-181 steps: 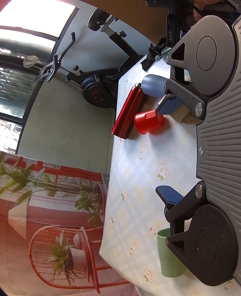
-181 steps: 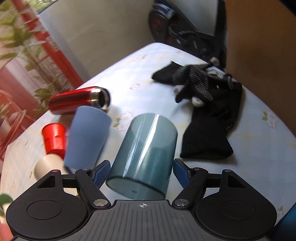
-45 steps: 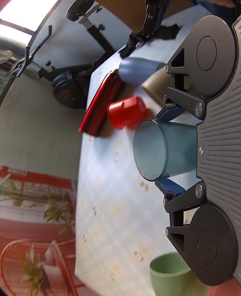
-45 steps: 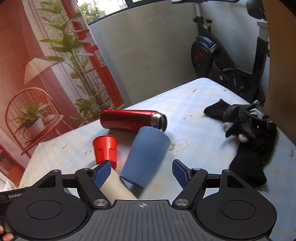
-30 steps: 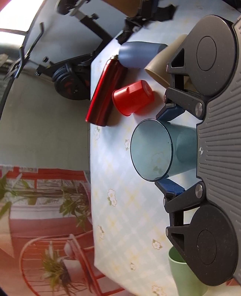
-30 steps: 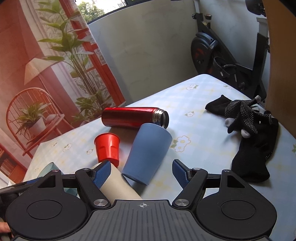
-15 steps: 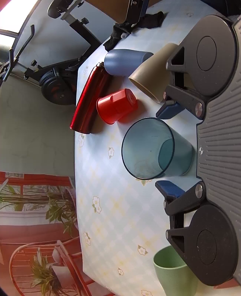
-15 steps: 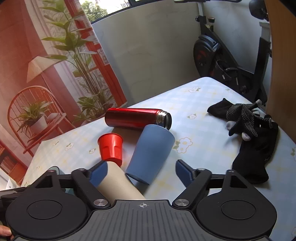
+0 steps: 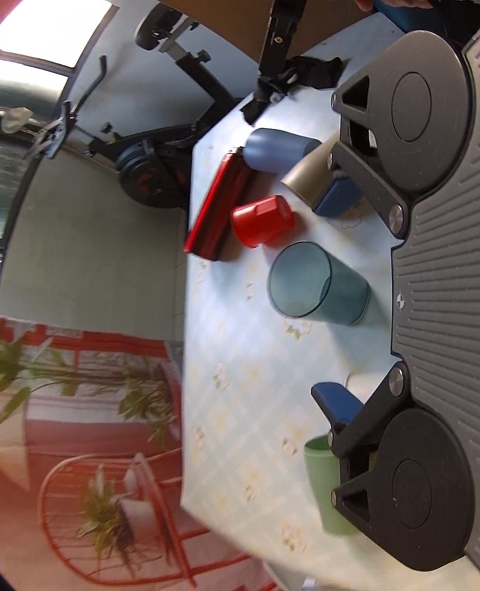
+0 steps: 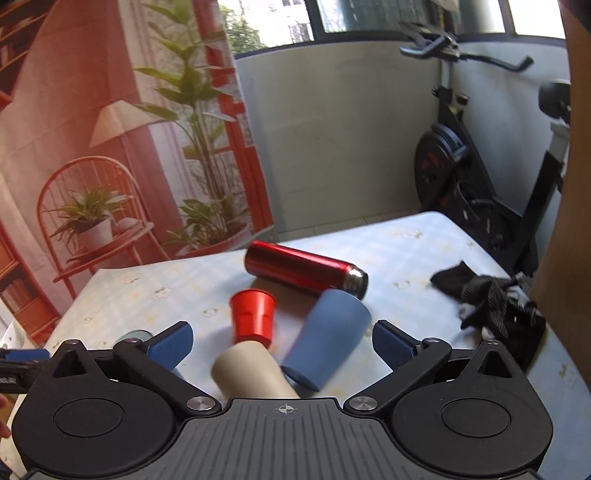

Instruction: Flip cup upright

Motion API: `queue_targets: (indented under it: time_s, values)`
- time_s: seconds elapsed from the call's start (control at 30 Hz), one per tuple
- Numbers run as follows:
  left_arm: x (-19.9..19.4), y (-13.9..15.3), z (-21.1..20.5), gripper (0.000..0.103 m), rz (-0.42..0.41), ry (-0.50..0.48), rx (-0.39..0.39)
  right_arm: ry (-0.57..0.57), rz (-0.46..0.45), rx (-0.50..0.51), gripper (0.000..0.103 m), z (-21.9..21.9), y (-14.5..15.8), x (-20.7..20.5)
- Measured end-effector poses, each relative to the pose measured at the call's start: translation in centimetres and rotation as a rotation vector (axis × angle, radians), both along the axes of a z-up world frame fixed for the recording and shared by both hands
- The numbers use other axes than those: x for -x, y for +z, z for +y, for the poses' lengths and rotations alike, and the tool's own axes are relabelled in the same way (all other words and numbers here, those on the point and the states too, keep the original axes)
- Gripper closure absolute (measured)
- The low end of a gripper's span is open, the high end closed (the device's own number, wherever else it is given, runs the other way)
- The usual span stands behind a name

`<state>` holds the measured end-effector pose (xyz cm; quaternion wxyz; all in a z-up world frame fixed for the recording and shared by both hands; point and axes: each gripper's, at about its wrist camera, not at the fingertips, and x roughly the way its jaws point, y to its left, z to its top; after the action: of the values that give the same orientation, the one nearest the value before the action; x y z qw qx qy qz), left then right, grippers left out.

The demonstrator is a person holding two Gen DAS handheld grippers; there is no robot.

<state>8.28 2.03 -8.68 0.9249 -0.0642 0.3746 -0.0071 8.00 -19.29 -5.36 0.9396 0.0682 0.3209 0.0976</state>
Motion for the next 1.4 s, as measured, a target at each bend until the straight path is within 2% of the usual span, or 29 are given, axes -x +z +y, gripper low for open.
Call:
queue_targets:
  time_s: [0.2,0.53,0.63,0.77,0.97,1.4]
  values:
    - [2.0,2.8,-0.2,0.000,-0.066,0.019,-0.029,0.042,-0.008,0.005,0.000,1.4,2.1,1.1]
    - [5.0,6.5,-0.8,0.000,-0.182,0.009,-0.039,0.084,-0.028,0.011,0.000,3.3,5.4,3.6]
    - [5.6,7.2,-0.9,0.000,-0.190,0.011,-0.045,0.094,-0.022,0.013,0.000,3.7,5.8,4.1]
    - [6.3,7.5,-0.7,0.000,-0.178,0.005,0.015,0.101,-0.025,0.033,0.000,4.2,6.2,4.8]
    - [7.3,7.6,-1.3,0.000,-0.194,0.025,-0.063,0.107,-0.025,0.049,0.000,4.6,6.2,5.2]
    - [8.0,7.9,-1.4,0.001,-0.196,0.095,-0.108,0.103,-0.021,0.052,0.000,4.6,5.9,5.0]
